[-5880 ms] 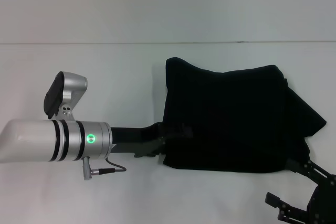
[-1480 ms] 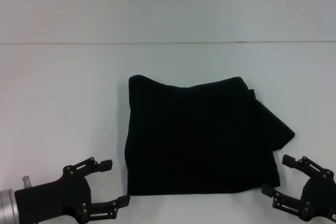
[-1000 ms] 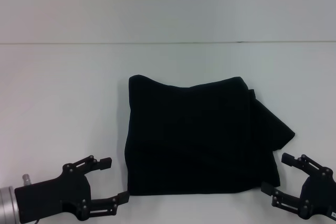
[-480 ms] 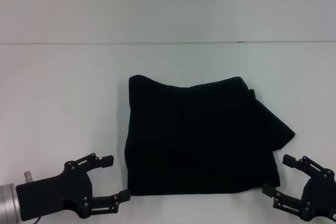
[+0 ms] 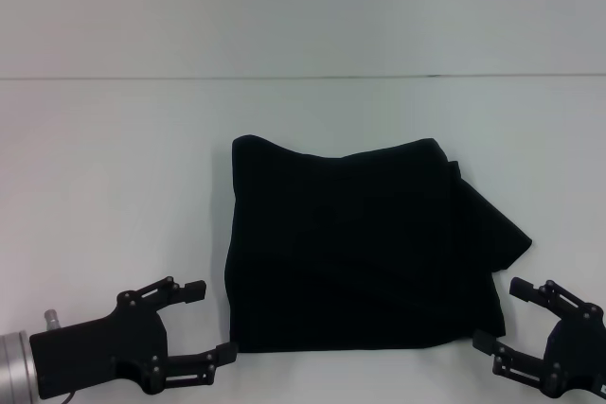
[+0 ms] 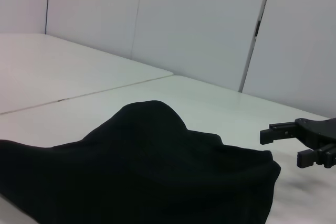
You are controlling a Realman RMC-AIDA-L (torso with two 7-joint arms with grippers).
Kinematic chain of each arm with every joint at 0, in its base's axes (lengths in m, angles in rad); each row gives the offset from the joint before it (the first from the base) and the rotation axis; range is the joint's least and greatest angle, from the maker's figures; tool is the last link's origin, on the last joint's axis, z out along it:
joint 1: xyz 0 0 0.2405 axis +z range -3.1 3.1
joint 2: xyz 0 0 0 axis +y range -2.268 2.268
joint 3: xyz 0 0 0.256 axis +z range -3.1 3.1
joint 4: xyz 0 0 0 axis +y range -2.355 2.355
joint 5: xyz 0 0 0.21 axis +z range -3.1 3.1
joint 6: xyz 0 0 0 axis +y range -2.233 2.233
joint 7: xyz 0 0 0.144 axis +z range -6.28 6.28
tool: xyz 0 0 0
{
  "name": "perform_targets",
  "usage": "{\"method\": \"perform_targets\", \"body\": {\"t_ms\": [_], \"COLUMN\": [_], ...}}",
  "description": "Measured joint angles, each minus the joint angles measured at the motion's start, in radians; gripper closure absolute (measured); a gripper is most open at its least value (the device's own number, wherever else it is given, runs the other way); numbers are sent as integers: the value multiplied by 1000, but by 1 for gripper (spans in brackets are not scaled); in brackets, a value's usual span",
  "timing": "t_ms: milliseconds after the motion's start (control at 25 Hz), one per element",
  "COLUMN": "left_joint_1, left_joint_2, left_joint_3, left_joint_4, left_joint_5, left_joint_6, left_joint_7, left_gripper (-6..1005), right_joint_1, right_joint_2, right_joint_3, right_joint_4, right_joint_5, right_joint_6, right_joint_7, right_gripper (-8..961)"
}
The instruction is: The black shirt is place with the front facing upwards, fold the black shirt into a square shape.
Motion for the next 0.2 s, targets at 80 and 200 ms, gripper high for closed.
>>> {"method": "perform_targets", "body": {"t_ms": [80, 200], "left_joint_1": [0, 0], "left_joint_2": [0, -1], "left_joint_3": [0, -1], "left_joint_4": [0, 0], "left_joint_5": [0, 0], "left_joint_6": [0, 0], "left_joint_7": [0, -7], "left_gripper": [63, 63], "right_joint_1": [1, 4], "right_joint_2": [0, 0], "right_joint_3": [0, 0], "right_joint_4": [-1, -1], "right_joint_5": [0, 0], "right_joint_6": [0, -1], "right_joint_7": [0, 0], "right_gripper": [26, 26]}}
